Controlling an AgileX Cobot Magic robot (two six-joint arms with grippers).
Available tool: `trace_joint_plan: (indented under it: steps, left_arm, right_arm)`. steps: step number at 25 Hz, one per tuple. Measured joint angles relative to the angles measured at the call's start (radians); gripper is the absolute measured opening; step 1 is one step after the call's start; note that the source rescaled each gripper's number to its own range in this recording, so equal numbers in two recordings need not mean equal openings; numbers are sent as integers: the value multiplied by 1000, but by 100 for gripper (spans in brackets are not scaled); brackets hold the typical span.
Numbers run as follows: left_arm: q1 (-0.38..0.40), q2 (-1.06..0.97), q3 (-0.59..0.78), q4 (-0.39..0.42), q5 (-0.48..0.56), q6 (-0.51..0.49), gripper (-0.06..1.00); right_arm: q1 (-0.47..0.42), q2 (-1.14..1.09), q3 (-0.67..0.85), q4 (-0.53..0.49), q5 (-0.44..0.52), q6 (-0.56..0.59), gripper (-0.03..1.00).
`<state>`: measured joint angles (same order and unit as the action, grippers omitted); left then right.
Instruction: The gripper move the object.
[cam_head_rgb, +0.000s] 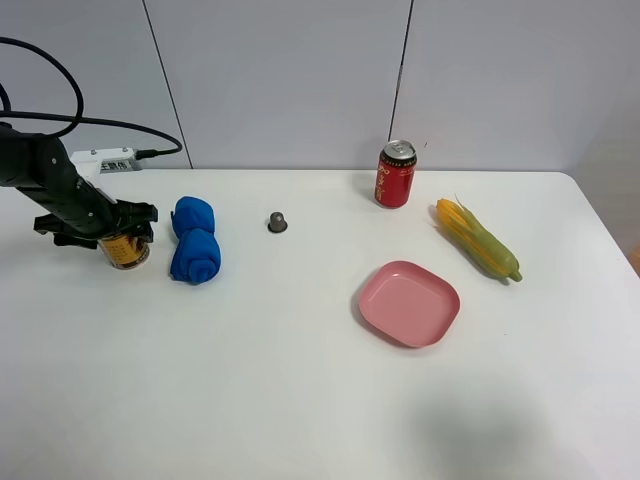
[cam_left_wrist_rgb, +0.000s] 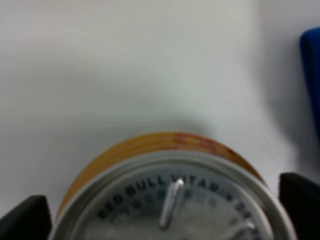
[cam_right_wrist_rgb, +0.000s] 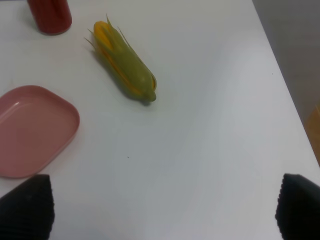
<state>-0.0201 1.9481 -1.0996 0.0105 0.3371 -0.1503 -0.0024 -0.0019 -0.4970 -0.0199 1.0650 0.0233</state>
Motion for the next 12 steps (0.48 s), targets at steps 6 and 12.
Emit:
trace_joint_plan:
  steps: [6,12]
  left_arm:
    - [-14,-189,0,-2,4,-7,98]
    - [-104,-539,1,1,11,-7,98]
  right_arm:
    - [0,0,0,0,0,0,100]
    - [0,0,0,0,0,0,100]
